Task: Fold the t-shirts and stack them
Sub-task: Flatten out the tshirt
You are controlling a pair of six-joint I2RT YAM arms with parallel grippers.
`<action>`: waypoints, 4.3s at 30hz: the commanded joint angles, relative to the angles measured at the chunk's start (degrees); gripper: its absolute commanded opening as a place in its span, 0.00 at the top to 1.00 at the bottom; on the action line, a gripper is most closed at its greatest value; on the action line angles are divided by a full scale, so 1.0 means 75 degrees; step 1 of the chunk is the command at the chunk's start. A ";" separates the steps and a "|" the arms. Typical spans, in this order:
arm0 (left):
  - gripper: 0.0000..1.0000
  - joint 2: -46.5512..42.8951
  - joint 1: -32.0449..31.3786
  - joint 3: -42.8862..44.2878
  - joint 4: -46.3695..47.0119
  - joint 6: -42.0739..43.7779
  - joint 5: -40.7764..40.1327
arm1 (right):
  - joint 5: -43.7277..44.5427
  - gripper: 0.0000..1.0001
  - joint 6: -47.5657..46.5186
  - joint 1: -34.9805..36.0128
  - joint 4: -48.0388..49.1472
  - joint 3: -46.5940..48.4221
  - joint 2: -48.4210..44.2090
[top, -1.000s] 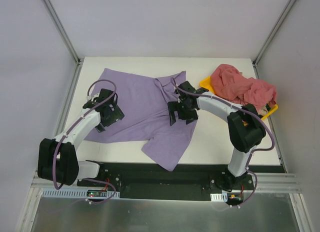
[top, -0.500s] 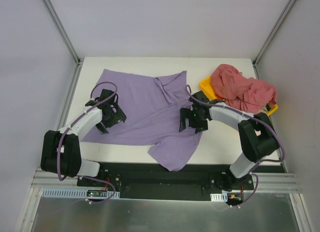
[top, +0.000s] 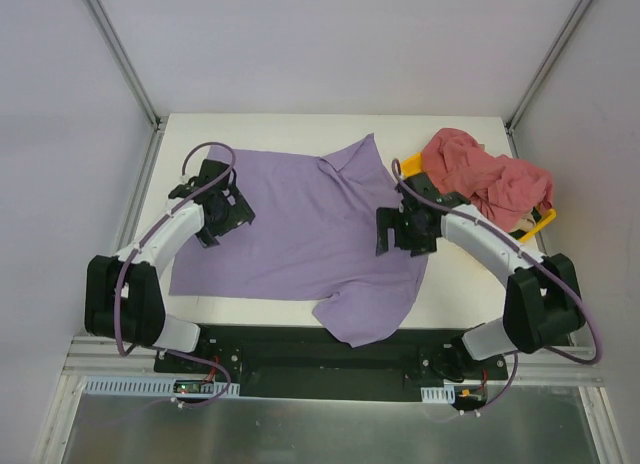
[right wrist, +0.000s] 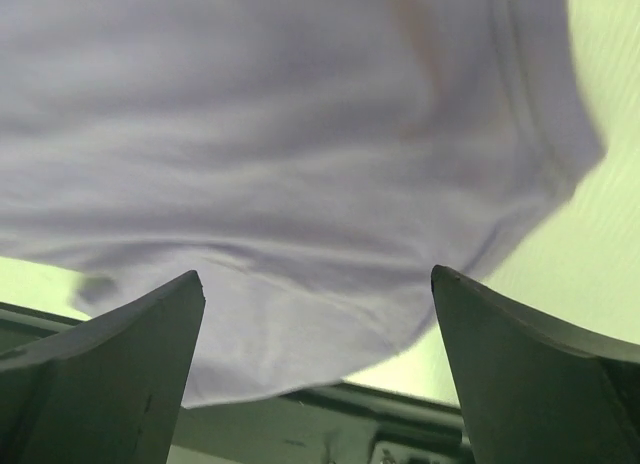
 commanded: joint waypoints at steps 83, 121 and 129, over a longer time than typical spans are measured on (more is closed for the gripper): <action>0.01 0.1698 0.0688 0.0945 -0.0471 0.0914 0.0225 | -0.0773 0.73 0.1999 -0.0370 0.0089 0.7152 0.6326; 0.01 0.1335 0.0677 0.1051 -0.0482 0.1090 0.0190 | -0.0598 0.04 -0.0190 -0.0627 0.0289 1.0284 0.6985; 0.01 0.0948 0.0700 0.0981 -0.0494 0.1055 0.0225 | -0.0199 0.04 -0.0883 -0.0581 -0.0905 0.7485 0.4758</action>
